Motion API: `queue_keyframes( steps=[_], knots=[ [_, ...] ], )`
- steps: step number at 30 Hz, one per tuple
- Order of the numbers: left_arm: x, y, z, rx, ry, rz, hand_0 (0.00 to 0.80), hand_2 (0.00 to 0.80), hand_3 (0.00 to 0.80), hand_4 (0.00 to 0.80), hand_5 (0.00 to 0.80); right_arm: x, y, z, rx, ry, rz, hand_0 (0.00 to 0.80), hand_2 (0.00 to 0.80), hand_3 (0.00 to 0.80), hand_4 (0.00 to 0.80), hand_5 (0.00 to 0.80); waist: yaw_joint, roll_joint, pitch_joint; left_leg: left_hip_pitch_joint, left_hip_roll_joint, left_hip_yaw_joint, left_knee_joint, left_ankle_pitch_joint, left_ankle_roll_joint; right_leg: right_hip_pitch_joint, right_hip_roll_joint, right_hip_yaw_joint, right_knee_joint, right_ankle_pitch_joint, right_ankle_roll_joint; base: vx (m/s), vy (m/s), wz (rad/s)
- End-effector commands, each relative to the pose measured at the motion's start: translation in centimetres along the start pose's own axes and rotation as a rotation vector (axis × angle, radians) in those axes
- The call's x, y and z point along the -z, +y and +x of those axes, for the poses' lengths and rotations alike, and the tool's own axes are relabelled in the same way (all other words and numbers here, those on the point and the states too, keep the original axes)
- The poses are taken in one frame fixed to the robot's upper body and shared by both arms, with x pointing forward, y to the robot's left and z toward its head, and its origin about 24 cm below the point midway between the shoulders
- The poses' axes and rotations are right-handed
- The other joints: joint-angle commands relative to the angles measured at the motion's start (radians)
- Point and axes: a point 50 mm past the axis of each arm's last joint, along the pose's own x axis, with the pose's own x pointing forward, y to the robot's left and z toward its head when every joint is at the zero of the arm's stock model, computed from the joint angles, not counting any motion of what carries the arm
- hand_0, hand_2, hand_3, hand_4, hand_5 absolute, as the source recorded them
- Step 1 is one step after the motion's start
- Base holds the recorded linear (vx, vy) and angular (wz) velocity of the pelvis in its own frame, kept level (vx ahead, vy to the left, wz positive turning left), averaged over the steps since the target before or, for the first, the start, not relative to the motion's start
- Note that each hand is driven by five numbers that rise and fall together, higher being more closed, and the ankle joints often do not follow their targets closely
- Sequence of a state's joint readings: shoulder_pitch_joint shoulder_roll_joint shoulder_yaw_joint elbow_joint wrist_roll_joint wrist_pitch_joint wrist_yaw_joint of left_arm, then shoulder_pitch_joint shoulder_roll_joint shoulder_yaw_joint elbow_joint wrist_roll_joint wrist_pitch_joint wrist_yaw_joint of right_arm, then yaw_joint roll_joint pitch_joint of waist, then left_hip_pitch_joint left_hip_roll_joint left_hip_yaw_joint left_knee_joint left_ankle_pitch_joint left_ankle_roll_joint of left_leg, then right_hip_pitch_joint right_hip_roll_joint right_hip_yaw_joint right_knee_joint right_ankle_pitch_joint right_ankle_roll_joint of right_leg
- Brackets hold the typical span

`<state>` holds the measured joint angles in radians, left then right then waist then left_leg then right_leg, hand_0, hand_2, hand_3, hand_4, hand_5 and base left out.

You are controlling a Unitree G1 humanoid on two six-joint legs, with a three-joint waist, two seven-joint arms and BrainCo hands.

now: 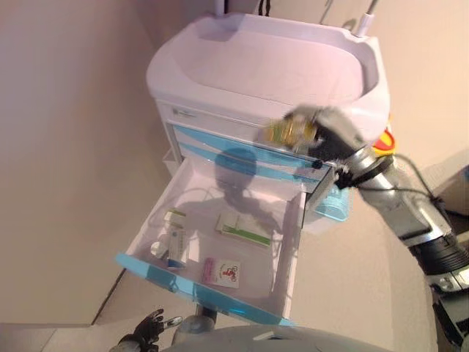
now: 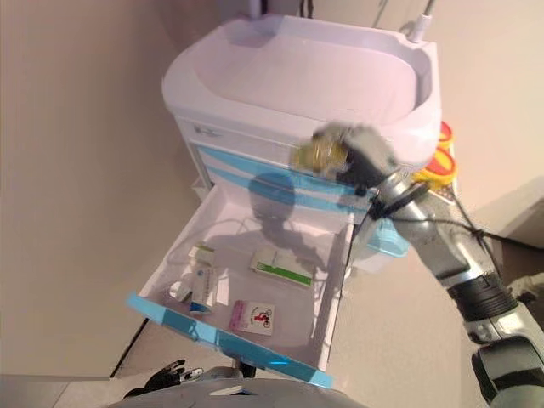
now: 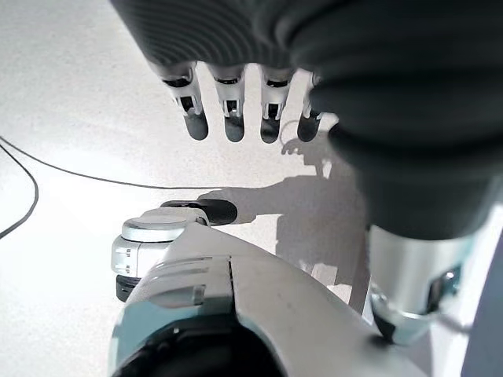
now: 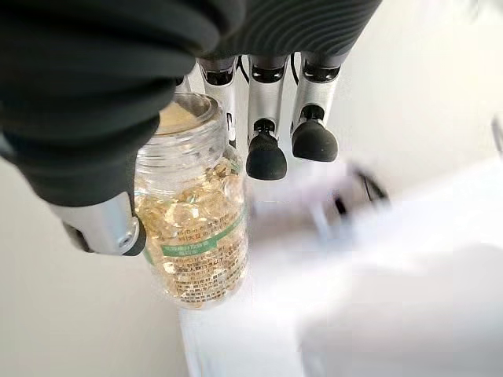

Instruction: Open the drawer and pick up the medicine

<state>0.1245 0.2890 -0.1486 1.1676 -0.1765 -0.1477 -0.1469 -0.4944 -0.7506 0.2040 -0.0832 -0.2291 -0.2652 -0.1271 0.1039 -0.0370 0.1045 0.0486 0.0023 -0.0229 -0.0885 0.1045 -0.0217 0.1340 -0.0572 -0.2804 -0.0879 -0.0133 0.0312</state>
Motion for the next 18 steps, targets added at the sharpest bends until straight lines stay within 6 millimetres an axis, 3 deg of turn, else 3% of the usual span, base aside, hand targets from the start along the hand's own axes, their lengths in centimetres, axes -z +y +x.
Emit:
queue_keyframes(
  steps=[1, 5, 9, 11, 18],
  knots=[
    [0.0, -1.4, 0.3, 0.058, 0.023, 0.039, 0.0, 0.0, 0.0, 0.0, 0.0, -2.0, -4.9, 3.4, 0.294, -0.065, 0.205, 0.8, 0.8, 0.8, 0.8, 0.8, 0.044, -0.014, -0.019, 0.013, -0.032, -0.009, 0.001, -0.076, 0.022, -0.021, -0.017, -0.012, 0.068, 0.013, 0.02, 0.048, 0.059, -0.01],
    [-1.3, -1.9, 0.5, 0.081, 0.023, 0.081, 0.0, 0.0, 0.0, 0.0, 0.0, -0.6, -6.9, 5.2, 0.383, 0.024, 0.26, 0.8, 0.8, 0.8, 0.8, 0.8, 0.074, -0.008, -0.029, 0.016, -0.04, -0.03, 0.001, -0.071, 0.021, -0.012, -0.023, -0.026, 0.066, 0.014, 0.016, 0.03, 0.052, 0.09],
    [-1.6, -1.6, 0.5, 0.086, 0.027, 0.096, 0.0, 0.0, 0.0, 0.0, 0.0, 1.0, -7.7, 6.0, 0.389, 0.109, 0.237, 0.8, 0.8, 0.8, 0.8, 0.8, 0.088, -0.008, -0.036, 0.014, -0.043, -0.038, 0.001, -0.067, 0.019, -0.009, -0.026, -0.039, 0.062, 0.015, 0.016, 0.018, 0.031, 0.14],
    [-2.0, -0.9, 0.6, 0.086, 0.043, 0.114, 0.0, 0.0, 0.0, 0.0, 0.0, 3.7, -9.3, 6.8, 0.376, 0.252, 0.15, 0.8, 0.8, 0.8, 0.8, 0.8, 0.111, -0.014, -0.043, 0.011, -0.047, -0.05, 0.001, -0.065, 0.017, -0.001, -0.029, -0.056, 0.057, 0.013, 0.016, 0.036, 0.038, 0.14],
    [-1.8, -0.1, 0.6, 0.074, 0.084, 0.142, 0.0, 0.0, 0.0, 0.0, 0.0, 7.8, -12.7, 7.4, 0.339, 0.511, -0.058, 0.8, 0.8, 0.8, 0.8, 0.8, 0.148, -0.027, -0.041, 0.01, -0.052, -0.076, 0.001, -0.059, 0.012, 0.014, -0.032, -0.088, 0.052, 0.012, 0.018, 0.043, 0.017, 0.12]
  ],
)
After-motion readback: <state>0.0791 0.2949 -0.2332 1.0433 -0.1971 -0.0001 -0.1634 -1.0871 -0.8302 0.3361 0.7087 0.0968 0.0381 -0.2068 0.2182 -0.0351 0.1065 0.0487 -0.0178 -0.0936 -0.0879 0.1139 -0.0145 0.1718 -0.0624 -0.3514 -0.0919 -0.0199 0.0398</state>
